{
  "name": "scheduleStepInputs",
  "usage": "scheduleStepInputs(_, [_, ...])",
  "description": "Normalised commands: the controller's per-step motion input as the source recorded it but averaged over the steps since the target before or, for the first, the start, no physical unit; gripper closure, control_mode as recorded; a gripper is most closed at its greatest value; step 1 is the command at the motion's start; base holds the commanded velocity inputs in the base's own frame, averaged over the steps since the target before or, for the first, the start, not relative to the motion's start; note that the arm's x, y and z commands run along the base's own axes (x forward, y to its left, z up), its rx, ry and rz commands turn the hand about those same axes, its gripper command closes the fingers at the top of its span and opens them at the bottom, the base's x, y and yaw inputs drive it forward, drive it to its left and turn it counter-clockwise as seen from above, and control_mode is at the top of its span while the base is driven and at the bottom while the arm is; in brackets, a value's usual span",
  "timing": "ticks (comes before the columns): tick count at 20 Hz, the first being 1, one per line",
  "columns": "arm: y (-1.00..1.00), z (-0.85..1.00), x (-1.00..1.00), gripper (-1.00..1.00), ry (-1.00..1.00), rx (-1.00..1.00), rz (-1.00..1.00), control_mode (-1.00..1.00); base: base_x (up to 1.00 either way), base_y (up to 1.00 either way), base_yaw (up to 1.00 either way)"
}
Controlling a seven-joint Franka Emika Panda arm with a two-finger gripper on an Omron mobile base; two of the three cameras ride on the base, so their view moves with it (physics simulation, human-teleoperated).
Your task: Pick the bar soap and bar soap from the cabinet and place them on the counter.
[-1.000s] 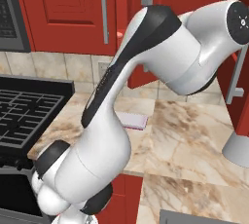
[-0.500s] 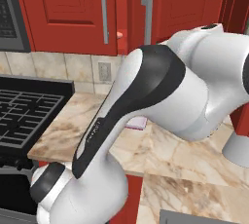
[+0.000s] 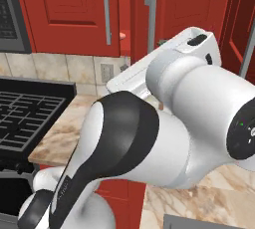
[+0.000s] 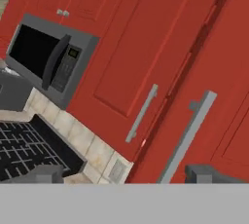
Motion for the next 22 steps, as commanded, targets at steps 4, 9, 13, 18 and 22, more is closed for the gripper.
scheduleStepInputs(4, [0.38, 0.00, -0.38, -1.00, -0.16, -0.16, 0.00, -1.00, 0.00, 0.00, 0.00])
scheduleStepInputs(9, [0.50, 0.00, -0.17, -1.00, -0.12, -0.18, 0.00, -1.00, 0.00, 0.00, 0.00])
scheduleStepInputs(13, [0.60, 0.00, -0.01, -1.00, -0.06, -0.18, 0.00, -1.00, 0.00, 0.00, 0.00])
scheduleStepInputs(18, [0.56, 0.00, 0.00, -1.00, -0.04, -0.17, 0.00, -1.00, 0.00, 0.00, 0.00])
scheduleStepInputs(22, [0.40, 0.00, 0.00, -1.00, -0.05, -0.15, 0.00, -1.00, 0.00, 0.00, 0.00])
